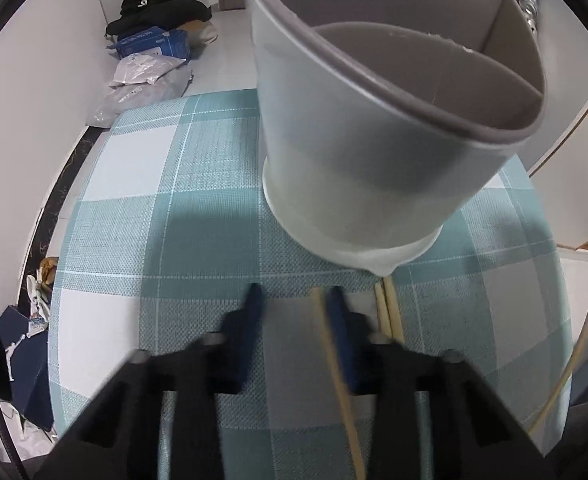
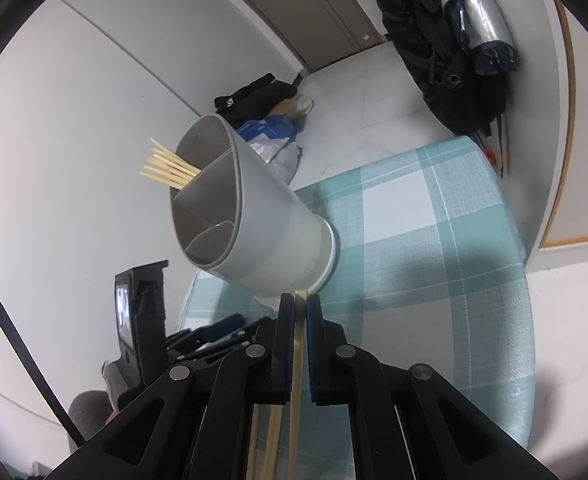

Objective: Organize utensils
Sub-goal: 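Lift both chopsticks up over the white holder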

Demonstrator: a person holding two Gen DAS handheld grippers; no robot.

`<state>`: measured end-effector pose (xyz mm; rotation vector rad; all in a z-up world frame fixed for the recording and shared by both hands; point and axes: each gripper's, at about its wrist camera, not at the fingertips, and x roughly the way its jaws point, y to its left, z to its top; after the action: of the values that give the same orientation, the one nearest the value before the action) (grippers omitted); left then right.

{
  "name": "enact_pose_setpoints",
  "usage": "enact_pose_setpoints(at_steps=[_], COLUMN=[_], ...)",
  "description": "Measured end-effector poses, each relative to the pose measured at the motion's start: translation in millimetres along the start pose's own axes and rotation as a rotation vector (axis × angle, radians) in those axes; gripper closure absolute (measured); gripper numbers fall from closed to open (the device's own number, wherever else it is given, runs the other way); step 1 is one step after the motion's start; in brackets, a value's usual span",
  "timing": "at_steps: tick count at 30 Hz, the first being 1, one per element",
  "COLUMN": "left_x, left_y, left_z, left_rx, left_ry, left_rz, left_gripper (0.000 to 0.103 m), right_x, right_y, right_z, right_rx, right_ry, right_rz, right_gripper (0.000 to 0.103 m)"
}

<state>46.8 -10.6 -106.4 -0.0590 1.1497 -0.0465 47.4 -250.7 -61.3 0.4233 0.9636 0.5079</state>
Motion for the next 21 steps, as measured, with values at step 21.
enact_pose_setpoints(at_steps=[21], left_x=[-93.5], left_y=[29.6], left_z=[-13.4], left_rx=[-0.200], left_ry=[-0.323], left_rz=[-0.262], left_gripper=[0.101], right_x=[-18.1], right_y=[60.5], right_z=[-19.5], right_rx=[-0.219], right_ry=[-0.139], right_rz=[-0.090], right_gripper=[0.098])
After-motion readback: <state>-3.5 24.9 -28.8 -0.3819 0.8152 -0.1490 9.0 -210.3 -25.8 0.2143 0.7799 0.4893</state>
